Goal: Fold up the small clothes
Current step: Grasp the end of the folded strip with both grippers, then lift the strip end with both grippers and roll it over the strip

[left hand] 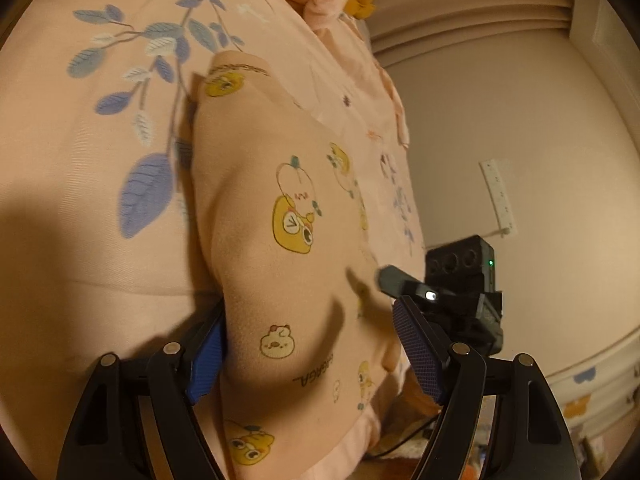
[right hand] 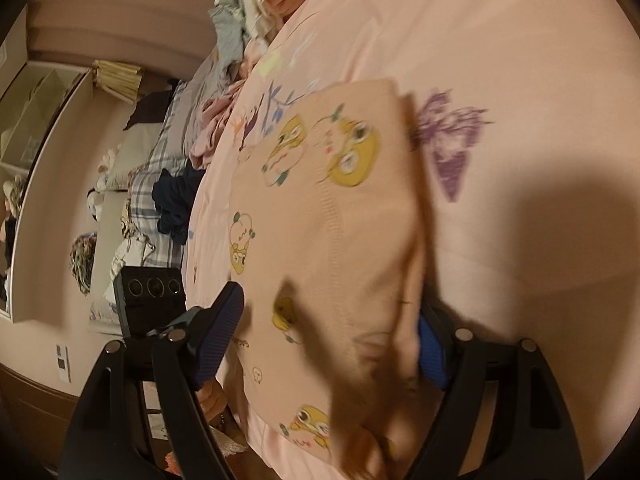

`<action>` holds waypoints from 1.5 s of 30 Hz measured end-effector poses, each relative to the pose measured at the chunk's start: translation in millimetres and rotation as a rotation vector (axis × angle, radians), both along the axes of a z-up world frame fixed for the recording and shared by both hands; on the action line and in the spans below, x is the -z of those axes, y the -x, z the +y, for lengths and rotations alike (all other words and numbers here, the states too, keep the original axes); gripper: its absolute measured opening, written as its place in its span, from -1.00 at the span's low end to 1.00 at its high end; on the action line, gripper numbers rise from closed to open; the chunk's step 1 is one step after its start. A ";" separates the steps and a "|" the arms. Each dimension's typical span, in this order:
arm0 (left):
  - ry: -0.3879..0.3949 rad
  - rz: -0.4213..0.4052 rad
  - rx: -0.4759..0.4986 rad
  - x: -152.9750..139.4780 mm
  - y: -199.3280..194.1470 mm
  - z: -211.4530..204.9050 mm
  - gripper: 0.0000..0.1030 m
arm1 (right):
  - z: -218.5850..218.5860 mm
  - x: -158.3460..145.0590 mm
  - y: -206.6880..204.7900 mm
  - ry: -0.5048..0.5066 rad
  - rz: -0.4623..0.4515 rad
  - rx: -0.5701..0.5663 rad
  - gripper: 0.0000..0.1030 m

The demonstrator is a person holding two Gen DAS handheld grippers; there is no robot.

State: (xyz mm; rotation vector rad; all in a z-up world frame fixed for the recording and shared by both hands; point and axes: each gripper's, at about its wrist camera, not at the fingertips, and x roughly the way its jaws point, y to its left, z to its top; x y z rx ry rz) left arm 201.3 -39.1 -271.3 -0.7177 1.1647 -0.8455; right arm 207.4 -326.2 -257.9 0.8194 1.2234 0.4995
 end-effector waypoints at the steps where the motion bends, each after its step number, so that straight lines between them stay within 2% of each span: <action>1: -0.002 0.001 -0.005 0.9 -1.2 -0.3 0.43 | 3.4 0.3 -0.1 0.010 -0.002 0.003 0.39; 2: -0.009 0.006 -0.013 1.8 -1.8 -0.1 0.38 | 3.7 1.8 -2.3 0.011 -0.002 0.005 0.30; 3: -0.022 0.013 -0.025 3.0 -2.5 0.0 0.24 | 3.7 3.9 -3.3 0.007 0.001 0.017 0.14; 4: -0.045 0.021 -0.036 4.7 -2.5 1.1 -0.03 | 2.2 8.0 -5.0 0.002 0.011 0.030 0.02; 5: -0.109 0.033 -0.056 6.8 -3.2 -0.4 -0.19 | 0.8 12.6 -6.0 -0.005 0.023 0.042 -0.19; 6: -0.147 0.031 -0.061 7.9 -3.3 -2.1 -0.29 | 0.1 16.3 -6.1 -0.013 0.032 0.050 -0.32; 8: -0.188 -0.003 -0.070 5.5 0.8 -5.6 -0.33 | 2.7 16.7 -5.0 0.004 0.016 0.043 -0.39; 11: -0.290 -0.061 -0.090 -3.4 9.0 -15.6 -0.36 | 8.5 9.3 -4.4 0.087 -0.030 0.026 -0.43; 15: -0.378 -0.123 -0.101 -7.6 14.0 -28.8 -0.37 | 7.4 11.8 -6.7 0.094 -0.042 0.024 -0.45; 26: -0.397 -0.119 -0.109 -8.8 12.9 -29.1 -0.37 | 9.9 9.9 -8.2 0.124 -0.056 0.029 -0.45; 31: -0.429 -0.146 -0.119 -11.0 16.7 -31.2 -0.39 | 13.5 6.6 -8.4 0.146 -0.083 0.031 -0.45; 35: -0.505 -0.217 -0.127 -20.5 21.5 -45.0 -0.42 | 15.3 1.1 -6.7 0.162 -0.107 0.029 -0.46; 39: -0.593 -0.341 -0.121 -36.6 31.5 -53.7 -0.44 | 16.6 -13.5 -2.7 0.138 -0.153 0.020 -0.48; 41: -0.600 -0.388 -0.129 -45.6 36.6 -53.2 -0.44 | 18.8 -25.8 1.4 0.145 -0.193 0.008 -0.48; 45: -0.562 -0.462 -0.147 -71.2 45.6 -46.0 -0.44 | 19.0 -48.5 10.6 0.130 -0.269 0.009 -0.48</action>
